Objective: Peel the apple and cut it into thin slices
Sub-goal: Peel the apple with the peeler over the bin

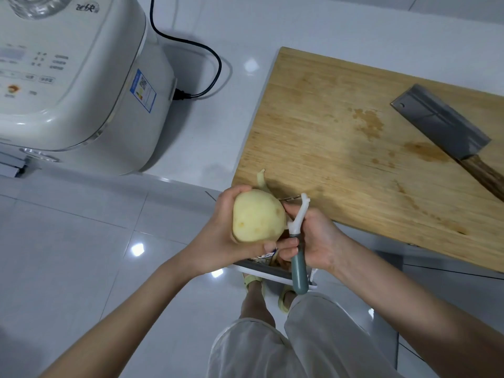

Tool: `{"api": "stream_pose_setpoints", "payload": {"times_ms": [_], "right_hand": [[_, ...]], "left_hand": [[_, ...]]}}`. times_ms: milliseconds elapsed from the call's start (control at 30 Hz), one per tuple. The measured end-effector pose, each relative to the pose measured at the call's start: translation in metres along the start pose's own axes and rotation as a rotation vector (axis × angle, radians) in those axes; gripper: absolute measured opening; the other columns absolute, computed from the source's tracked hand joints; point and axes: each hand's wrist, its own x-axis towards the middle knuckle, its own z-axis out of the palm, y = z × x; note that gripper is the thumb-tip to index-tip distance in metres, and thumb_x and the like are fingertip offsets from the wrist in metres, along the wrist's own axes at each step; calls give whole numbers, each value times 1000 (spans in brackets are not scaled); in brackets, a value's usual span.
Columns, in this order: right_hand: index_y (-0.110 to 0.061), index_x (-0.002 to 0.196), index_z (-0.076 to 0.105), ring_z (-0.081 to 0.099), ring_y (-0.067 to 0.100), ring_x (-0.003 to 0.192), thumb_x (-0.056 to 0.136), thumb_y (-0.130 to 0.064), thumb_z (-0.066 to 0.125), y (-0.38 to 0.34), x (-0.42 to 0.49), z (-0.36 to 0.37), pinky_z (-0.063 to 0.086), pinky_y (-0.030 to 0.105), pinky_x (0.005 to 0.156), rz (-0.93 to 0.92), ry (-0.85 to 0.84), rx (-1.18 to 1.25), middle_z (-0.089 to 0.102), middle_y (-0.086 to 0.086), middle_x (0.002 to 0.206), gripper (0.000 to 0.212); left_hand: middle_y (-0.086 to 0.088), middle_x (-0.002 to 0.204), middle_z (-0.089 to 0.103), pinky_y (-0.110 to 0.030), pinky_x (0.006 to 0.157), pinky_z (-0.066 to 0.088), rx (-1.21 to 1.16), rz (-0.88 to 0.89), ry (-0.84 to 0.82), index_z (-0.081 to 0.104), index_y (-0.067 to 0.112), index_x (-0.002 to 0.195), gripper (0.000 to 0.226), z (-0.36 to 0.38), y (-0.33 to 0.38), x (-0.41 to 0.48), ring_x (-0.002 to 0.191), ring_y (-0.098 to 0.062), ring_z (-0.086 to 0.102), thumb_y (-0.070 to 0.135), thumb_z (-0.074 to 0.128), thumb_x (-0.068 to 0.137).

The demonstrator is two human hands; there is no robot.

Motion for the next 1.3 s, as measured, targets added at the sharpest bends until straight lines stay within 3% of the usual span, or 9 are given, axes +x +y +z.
{"api": "stream_pose_setpoints", "payload": {"times_ms": [133,233,367,467,567,667,800,1067,1300], "right_hand": [[-10,87,59,37,12,35,76,-39,63,2,-9,5,31,21,37,-198,65,-162,46,2,60,31],[-4,88,60,37,15,36,87,-36,58,7,-21,13,30,24,39,-372,135,-404,50,12,62,32],[-26,78,65,38,17,36,97,-33,47,10,-31,15,35,31,45,-532,173,-702,46,8,51,27],[-20,95,65,51,9,47,99,-30,39,3,-32,8,45,31,54,-790,272,-1172,55,-13,56,29],[-18,110,57,47,-1,42,98,-33,29,-7,-38,19,28,20,45,-1181,393,-1663,42,-16,45,34],[-10,90,63,48,19,42,94,-27,35,-13,-40,31,28,22,48,-1511,303,-1918,48,-5,48,33],[-18,83,70,49,20,51,96,-32,40,-18,-34,40,32,29,56,-1762,201,-2047,53,-3,55,36],[-20,84,73,45,19,49,94,-34,46,-23,-27,44,34,30,60,-1851,142,-2019,51,-5,52,32],[-24,88,74,59,16,50,93,-33,49,-34,-14,11,35,27,63,-1557,205,-1986,67,-8,60,27]], "left_hand": [[10,125,48,-22,80,52,-266,-143,70,35,51,120,74,2,14,1,110,-7,55,57,72,57],[3,118,58,-30,70,55,-494,-296,77,47,39,121,72,-5,18,6,101,-14,64,35,81,58],[0,112,65,-41,68,57,-660,-405,10,53,31,121,76,-16,16,4,95,-21,68,30,80,50],[-12,117,63,-40,62,57,-738,-445,-27,51,22,127,87,-17,9,1,94,-32,66,30,81,45],[-17,116,64,-42,62,56,-803,-503,-101,50,15,130,107,-16,8,-1,92,-33,67,36,93,34],[-17,102,69,-43,59,56,-809,-558,-171,61,14,116,90,-16,10,-3,84,-32,69,37,92,35],[-23,100,65,-39,54,54,-790,-694,-243,61,3,111,62,-16,10,-3,84,-39,66,39,69,61],[-26,107,59,-31,54,52,-813,-768,-409,59,1,110,47,-19,9,-3,84,-41,62,39,49,84],[-28,110,59,-44,52,54,-900,-681,-442,51,11,127,98,-26,5,-18,85,-47,62,40,90,42]]}}
